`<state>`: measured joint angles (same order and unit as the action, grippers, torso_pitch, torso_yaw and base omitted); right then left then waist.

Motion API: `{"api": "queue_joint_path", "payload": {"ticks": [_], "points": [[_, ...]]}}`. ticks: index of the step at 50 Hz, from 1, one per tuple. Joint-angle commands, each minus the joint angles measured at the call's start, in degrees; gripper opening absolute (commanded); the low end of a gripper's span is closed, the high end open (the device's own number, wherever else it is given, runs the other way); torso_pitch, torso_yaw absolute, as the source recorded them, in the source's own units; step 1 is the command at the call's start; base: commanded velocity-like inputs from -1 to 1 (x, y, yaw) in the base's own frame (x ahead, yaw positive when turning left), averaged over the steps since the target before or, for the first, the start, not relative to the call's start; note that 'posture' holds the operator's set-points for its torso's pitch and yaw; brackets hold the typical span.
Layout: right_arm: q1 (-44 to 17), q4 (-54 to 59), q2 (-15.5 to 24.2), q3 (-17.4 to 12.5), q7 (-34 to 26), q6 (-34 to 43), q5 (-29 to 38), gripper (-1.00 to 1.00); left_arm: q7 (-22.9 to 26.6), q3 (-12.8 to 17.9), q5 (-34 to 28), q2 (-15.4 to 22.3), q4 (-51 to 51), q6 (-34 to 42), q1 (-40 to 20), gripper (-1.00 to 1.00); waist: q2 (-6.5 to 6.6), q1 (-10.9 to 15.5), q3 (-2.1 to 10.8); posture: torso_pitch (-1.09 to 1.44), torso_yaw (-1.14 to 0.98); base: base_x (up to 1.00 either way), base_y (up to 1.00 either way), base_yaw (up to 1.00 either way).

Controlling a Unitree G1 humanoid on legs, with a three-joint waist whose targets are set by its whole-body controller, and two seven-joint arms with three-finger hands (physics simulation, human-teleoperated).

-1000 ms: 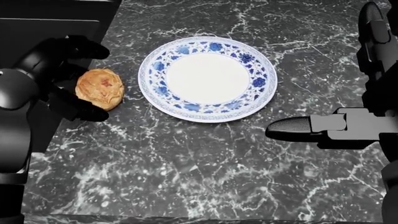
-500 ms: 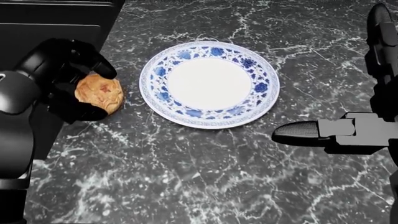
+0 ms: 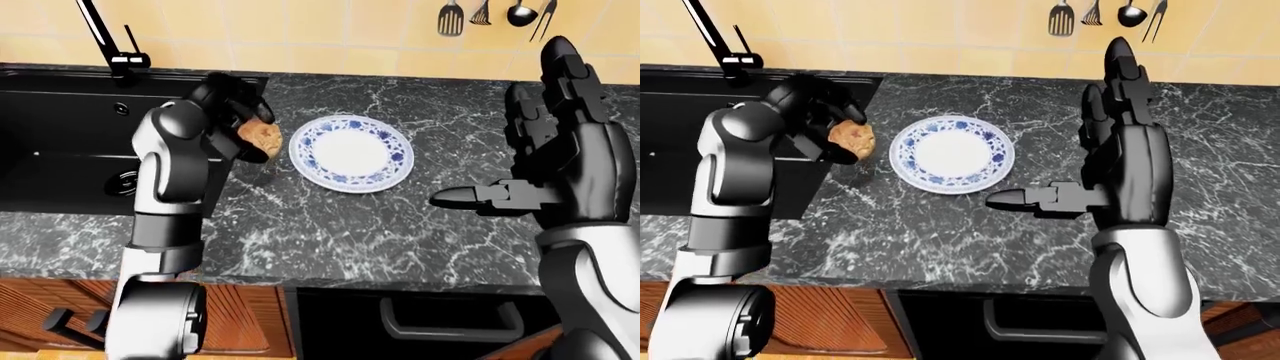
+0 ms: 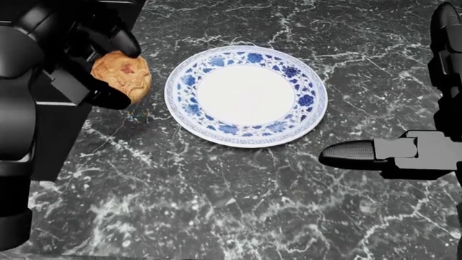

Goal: Place the pastries on the plates.

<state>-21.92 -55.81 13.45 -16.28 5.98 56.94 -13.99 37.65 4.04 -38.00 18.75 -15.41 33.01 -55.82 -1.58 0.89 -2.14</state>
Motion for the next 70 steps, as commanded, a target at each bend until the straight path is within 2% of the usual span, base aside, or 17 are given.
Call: {"api": "queue_joint_path", "payload": {"ticks": [1, 6, 15, 23, 32, 38, 51, 61, 64, 66, 70], "points": [[-0.97, -1.26, 0.30, -0.26, 0.19, -1.64, 0.00, 1.00, -1.71, 0.27, 0.72, 0.23, -0.16, -2.00, -4.45, -0.50, 0.08, -0.02, 1.39, 0.00, 0.00, 0.00, 0.00, 0.00], [-0.71, -1.61, 0.10, -0.01, 0.26, -1.57, 0.01, 1.00, -6.07, -0.44, 3.23, -1.26, -11.03, -5.70, -11.97, -0.49, -0.27, 0.13, 1.40, 0.00, 0.00, 0.00, 0.00, 0.00], [0.01, -2.18, 0.01, -0.57, 0.34, -1.66, -0.47, 1.00, -15.47, -1.85, 7.99, -4.32, -39.99, -18.65, -27.35, -0.51, -0.94, 0.37, 1.63, 0.00, 0.00, 0.00, 0.00, 0.00], [-0.31, -2.59, 0.18, -0.99, 0.42, -0.88, -1.11, 1.00, -19.55, -1.84, 10.72, -8.67, -51.88, -24.29, -34.41, -0.50, -1.39, 0.28, 1.70, 0.00, 0.00, 0.00, 0.00, 0.00], [-0.88, -4.14, 1.32, -4.12, 0.56, 1.37, -3.56, 1.00, -22.34, -2.17, 12.09, -12.63, -55.53, -26.63, -34.51, -0.51, -1.72, 0.21, 1.82, 0.00, 0.00, 0.00, 0.00, 0.00], [0.05, -4.19, 3.32, -5.39, 2.73, 0.76, -7.05, 1.00, -24.53, -2.59, 11.37, -15.11, -57.11, -27.82, -34.70, -0.51, -2.06, 0.19, 1.78, 0.00, 0.00, 0.00, 0.00, 0.00], [2.82, -4.19, 7.72, -5.76, 9.23, -1.80, -14.76, 1.00, -30.21, -3.30, 7.31, -17.67, -58.70, -30.08, -33.01, -0.45, -2.73, 0.25, 1.84, 0.00, 0.00, 0.00, 0.00, 0.00], [4.36, -4.19, 8.94, -5.85, 10.94, -3.23, -16.52, 1.00, -31.94, -4.16, 3.99, -18.90, -59.07, -31.06, -31.17, -0.42, -3.10, 0.29, 1.83, 0.00, 0.00, 0.00, 0.00, 0.00], [4.53, -4.19, 8.61, -5.74, 10.73, -3.33, -16.18, 1.00, -32.20, -4.17, 3.28, -19.13, -59.15, -31.46, -30.93, -0.40, -3.16, 0.30, 1.84, 0.00, 0.00, 0.00, 0.00, 0.00], [4.26, -4.19, 8.61, -5.62, 10.61, -3.16, -15.99, 1.00, -32.50, -4.26, 2.73, -19.22, -59.28, -31.55, -30.78, -0.25, -3.18, 0.32, 1.84, 0.00, 0.00, 0.00, 0.00, 0.00], [3.70, -4.19, 8.87, -6.17, 10.72, -2.63, -16.61, 1.00, -32.67, -4.19, 2.09, -19.58, -59.41, -31.88, -30.46, -0.14, -3.21, 0.33, 1.84, 0.00, 0.00, 0.00, 0.00, 0.00]]}}
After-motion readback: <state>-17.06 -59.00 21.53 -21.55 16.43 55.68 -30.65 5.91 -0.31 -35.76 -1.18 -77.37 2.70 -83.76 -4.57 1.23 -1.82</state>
